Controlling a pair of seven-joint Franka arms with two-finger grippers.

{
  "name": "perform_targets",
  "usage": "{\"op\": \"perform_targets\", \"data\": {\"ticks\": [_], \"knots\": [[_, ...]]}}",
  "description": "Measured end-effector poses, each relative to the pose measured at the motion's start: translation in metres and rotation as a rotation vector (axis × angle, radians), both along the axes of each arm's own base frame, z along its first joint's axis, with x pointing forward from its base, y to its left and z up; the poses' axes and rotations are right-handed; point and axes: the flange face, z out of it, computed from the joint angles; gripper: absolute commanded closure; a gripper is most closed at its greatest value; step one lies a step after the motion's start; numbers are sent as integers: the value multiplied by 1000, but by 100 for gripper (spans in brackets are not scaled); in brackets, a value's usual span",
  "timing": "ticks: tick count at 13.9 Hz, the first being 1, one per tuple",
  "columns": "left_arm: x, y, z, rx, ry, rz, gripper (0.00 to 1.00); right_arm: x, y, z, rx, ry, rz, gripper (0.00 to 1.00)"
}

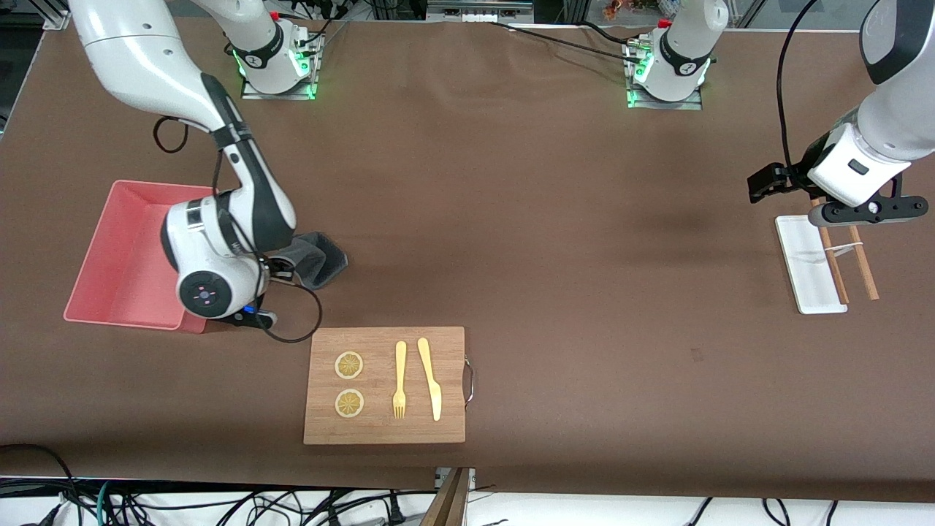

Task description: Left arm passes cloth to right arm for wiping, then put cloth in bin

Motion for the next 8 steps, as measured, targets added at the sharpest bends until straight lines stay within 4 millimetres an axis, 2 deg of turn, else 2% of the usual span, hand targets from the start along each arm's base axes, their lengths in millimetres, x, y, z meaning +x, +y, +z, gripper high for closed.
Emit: {"op": "perform_targets", "data": {"ticks": [4,8], "knots": [[2,2,-2,-1,6,3,0,-15,73,-5,-15,-81,-126,100],[6,6,-8,-2,15,9,0,-56,177,-3,10,-122,-255,100]]}}
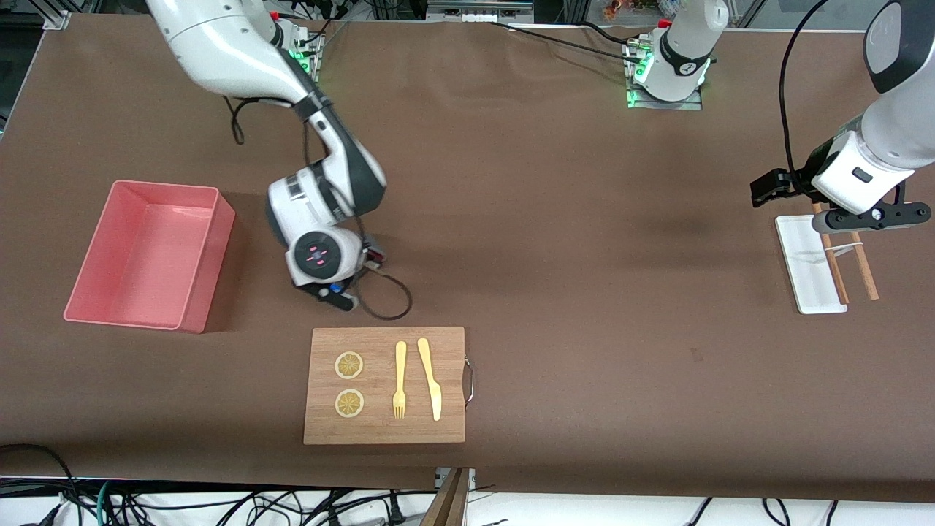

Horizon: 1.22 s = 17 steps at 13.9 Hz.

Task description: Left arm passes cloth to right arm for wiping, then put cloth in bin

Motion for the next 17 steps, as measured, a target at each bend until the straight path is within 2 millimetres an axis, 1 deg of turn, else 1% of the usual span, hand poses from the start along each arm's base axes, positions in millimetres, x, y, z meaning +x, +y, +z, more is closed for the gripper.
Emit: {"op": "perform_targets", "data": {"ticks": [3,5,7,9,11,12,13,14,15,17], "knots": [[2,2,4,-1,-9,2,0,-38,72,7,12,-37,-57,100],[3,2,11,-2,-24,2,0,-56,110,17,51,-67,-90,100],[3,2,13,-3,-15,-14,0,-66,135,25,101,-97,-140,100],[1,0,12,-5,3,-32,0,-68,147,29,159,-95,-202,100],[-2,-3,15,-7,33,-56,0,-66,148,32,183,-91,-227,100],[-3,-4,16,-7,47,-63,0,-64,145,31,179,-90,-228,100],[-4,-5,16,-7,53,-68,0,-60,137,29,165,-77,-218,100],[-4,-6,16,-8,55,-70,0,-55,124,24,146,-50,-200,100],[-4,-6,15,-8,55,-71,0,-47,107,20,128,-20,-188,100],[-3,-3,17,-8,53,-67,0,-23,62,12,110,30,-170,100]]}}
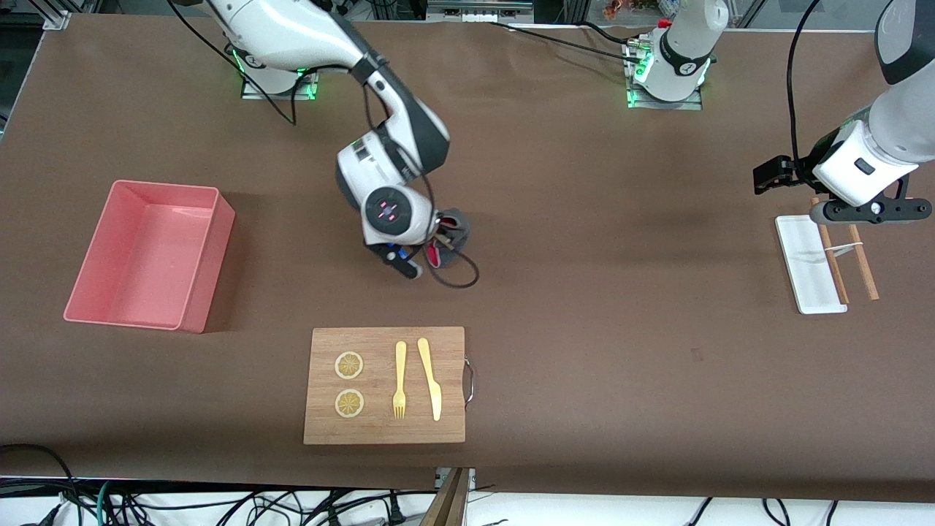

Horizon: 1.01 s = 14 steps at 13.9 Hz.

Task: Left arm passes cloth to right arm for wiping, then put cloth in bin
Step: 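Carry the cloth with the right gripper over the pink bin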

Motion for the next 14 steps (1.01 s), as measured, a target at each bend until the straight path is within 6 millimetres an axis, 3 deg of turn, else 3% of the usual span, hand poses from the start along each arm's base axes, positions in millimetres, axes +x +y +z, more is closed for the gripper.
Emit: {"op": "perform_targets", "data": {"ticks": [5,9,12,14], "knots": [[1,5,4,-4,-8,-9,0,48,-137,-25,-59,94,140,100],[2,13,4,-9,-5,-25,0,68,-224,-31,-71,136,283,100],[3,13,3,-10,-4,-29,0,84,-277,-12,-15,125,345,100],[4,12,4,-11,-8,-32,0,93,-292,16,1,87,357,100]]}}
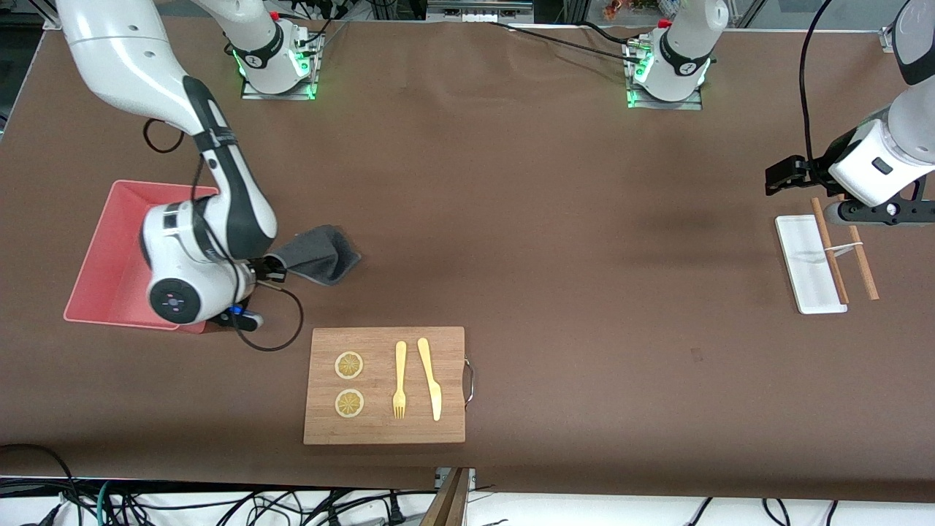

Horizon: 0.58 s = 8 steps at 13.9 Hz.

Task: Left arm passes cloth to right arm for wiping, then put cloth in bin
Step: 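Carry the cloth with the right gripper over the pink bin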

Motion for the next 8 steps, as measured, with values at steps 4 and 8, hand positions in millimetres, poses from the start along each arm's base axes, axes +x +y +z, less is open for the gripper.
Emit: {"op": "perform_targets", "data": {"ticks": [4,8], "knots": [[2,-3,-3,-1,4,-7,0,7,9,91,9,-27,18,100],[2,-5,-2,-2,4,-14,0,1,-22,193,32,-83,162,100]]}}
